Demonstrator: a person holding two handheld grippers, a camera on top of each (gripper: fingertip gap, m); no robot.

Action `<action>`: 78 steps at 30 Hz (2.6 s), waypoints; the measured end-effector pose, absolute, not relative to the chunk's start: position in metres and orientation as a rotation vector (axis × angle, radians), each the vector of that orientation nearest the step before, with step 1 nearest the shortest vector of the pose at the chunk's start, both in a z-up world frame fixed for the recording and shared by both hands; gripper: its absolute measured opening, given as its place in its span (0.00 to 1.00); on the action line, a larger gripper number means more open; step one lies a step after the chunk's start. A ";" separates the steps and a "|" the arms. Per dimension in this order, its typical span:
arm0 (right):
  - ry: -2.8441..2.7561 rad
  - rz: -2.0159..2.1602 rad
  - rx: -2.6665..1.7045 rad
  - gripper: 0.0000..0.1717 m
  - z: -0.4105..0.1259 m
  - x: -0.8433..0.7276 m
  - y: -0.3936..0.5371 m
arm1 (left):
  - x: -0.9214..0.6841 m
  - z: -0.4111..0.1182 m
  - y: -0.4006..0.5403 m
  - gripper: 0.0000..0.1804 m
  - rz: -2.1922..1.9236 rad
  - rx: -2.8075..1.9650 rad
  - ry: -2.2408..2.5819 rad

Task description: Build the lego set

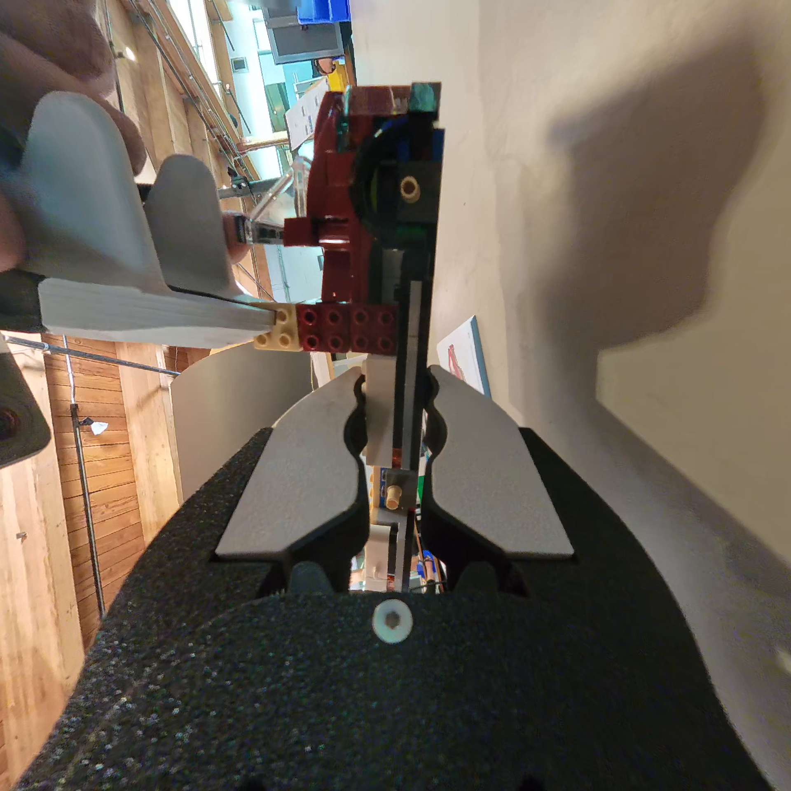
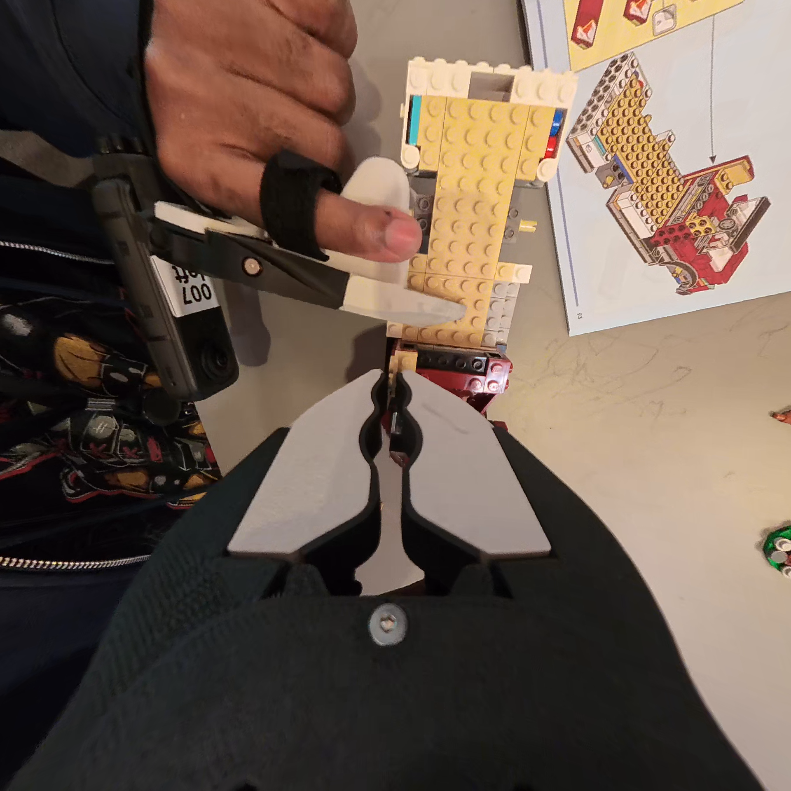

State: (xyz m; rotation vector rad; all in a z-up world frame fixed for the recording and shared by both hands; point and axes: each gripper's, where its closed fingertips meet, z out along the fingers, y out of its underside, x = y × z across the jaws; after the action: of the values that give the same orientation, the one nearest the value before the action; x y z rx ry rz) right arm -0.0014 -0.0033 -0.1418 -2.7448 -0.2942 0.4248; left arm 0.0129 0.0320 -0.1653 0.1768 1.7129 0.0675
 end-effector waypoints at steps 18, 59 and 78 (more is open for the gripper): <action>-0.404 0.555 -2.796 0.02 -0.147 -0.002 -0.003 | 0.016 -0.169 0.037 0.13 0.097 0.171 1.734; -0.480 0.147 -2.480 0.20 -0.111 0.010 0.006 | 0.017 -0.163 0.045 0.13 -0.142 -0.032 1.762; -0.576 -0.707 -1.904 0.32 -0.084 -0.001 -0.002 | 0.018 -0.150 0.068 0.13 -0.326 -0.246 1.691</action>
State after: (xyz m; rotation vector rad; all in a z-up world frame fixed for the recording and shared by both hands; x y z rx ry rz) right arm -0.0008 -0.0024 -0.0835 -1.9036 -0.5765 -0.7068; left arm 0.0181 0.0685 -0.1497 -0.2458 1.6910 -0.3259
